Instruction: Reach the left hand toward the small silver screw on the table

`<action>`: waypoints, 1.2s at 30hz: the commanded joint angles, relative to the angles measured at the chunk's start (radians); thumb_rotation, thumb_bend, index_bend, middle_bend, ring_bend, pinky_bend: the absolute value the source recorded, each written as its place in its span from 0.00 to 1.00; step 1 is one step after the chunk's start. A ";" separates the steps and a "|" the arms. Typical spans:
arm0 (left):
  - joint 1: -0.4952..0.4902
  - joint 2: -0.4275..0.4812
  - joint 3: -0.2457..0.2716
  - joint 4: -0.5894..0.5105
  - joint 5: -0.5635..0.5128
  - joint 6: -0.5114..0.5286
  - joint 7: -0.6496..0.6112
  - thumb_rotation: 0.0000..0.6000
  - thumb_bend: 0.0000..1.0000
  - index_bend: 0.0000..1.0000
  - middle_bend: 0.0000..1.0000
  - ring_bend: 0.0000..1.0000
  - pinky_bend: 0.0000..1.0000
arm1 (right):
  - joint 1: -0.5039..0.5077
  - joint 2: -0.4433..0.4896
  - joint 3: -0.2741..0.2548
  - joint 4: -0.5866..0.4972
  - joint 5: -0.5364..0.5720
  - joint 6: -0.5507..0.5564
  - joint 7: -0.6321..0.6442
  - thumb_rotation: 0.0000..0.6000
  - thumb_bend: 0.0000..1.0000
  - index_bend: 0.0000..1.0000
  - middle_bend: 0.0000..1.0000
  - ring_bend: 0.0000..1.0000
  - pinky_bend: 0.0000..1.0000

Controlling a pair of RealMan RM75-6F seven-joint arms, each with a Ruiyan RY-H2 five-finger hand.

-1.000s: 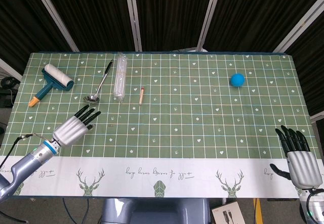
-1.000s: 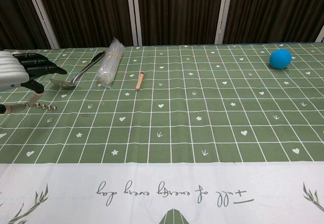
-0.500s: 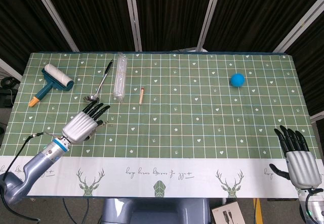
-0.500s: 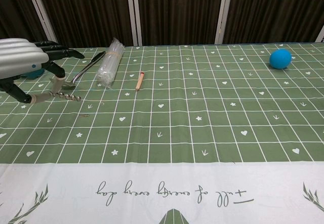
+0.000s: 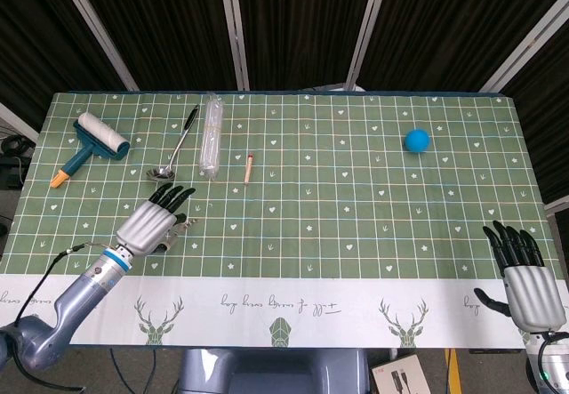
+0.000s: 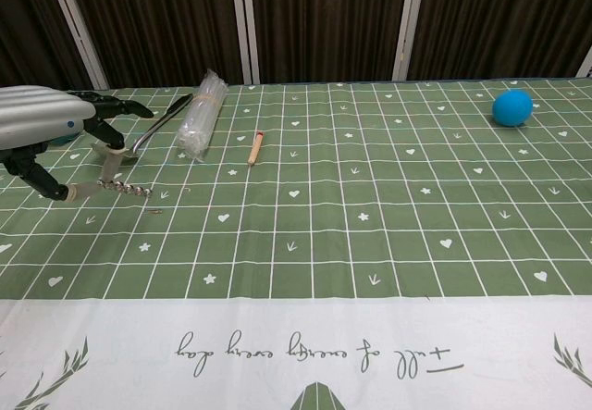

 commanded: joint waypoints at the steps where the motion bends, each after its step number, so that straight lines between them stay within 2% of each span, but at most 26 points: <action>1: 0.008 0.009 0.000 -0.008 -0.028 -0.007 0.023 1.00 0.41 0.63 0.00 0.00 0.00 | 0.002 -0.001 -0.001 -0.001 -0.003 -0.001 -0.002 1.00 0.05 0.00 0.00 0.00 0.05; 22: 0.013 -0.027 0.012 0.040 -0.042 -0.014 0.045 1.00 0.41 0.63 0.00 0.00 0.00 | 0.005 -0.003 -0.002 -0.002 -0.003 -0.005 -0.002 1.00 0.05 0.00 0.00 0.00 0.05; 36: 0.008 -0.043 0.000 0.057 -0.050 -0.012 0.044 1.00 0.41 0.63 0.00 0.00 0.00 | 0.004 -0.003 -0.003 -0.004 -0.005 -0.004 -0.005 1.00 0.05 0.00 0.00 0.00 0.05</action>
